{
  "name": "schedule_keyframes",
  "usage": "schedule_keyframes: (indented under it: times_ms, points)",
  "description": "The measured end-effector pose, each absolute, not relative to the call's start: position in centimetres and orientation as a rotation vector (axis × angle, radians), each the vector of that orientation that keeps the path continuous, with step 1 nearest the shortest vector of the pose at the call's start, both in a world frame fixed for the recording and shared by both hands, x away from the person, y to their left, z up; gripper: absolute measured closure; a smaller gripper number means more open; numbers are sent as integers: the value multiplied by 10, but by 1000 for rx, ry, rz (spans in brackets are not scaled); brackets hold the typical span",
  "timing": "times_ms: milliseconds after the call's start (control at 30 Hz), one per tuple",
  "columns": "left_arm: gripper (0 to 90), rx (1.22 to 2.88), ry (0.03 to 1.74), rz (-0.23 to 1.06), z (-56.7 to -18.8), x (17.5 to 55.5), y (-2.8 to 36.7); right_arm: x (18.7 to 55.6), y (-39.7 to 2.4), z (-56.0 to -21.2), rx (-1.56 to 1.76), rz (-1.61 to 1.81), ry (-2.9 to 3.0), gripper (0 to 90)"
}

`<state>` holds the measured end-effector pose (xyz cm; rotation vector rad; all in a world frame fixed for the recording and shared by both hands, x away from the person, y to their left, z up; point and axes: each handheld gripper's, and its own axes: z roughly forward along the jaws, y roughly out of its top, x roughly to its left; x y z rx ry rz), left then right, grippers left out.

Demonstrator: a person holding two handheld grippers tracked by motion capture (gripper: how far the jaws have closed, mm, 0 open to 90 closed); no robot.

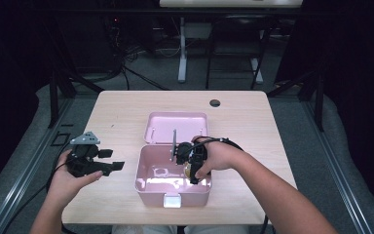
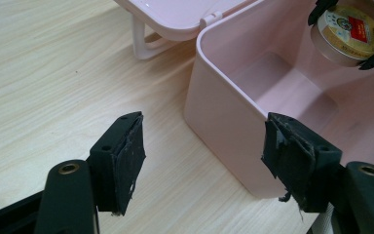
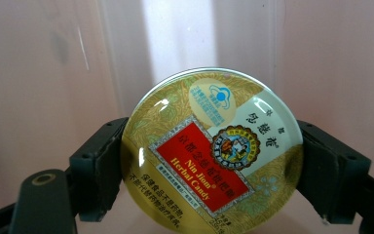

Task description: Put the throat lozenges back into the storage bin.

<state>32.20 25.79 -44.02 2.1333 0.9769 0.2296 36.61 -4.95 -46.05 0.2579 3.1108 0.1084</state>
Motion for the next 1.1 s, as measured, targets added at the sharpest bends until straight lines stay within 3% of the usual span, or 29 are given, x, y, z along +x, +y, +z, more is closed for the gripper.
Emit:
schedule_keyframes:
  times_ms: [1100]
  points:
    - [314, 2140, 981, 224, -442, 323, 258, 368, -47, -492, 228, 107, 3143, 202]
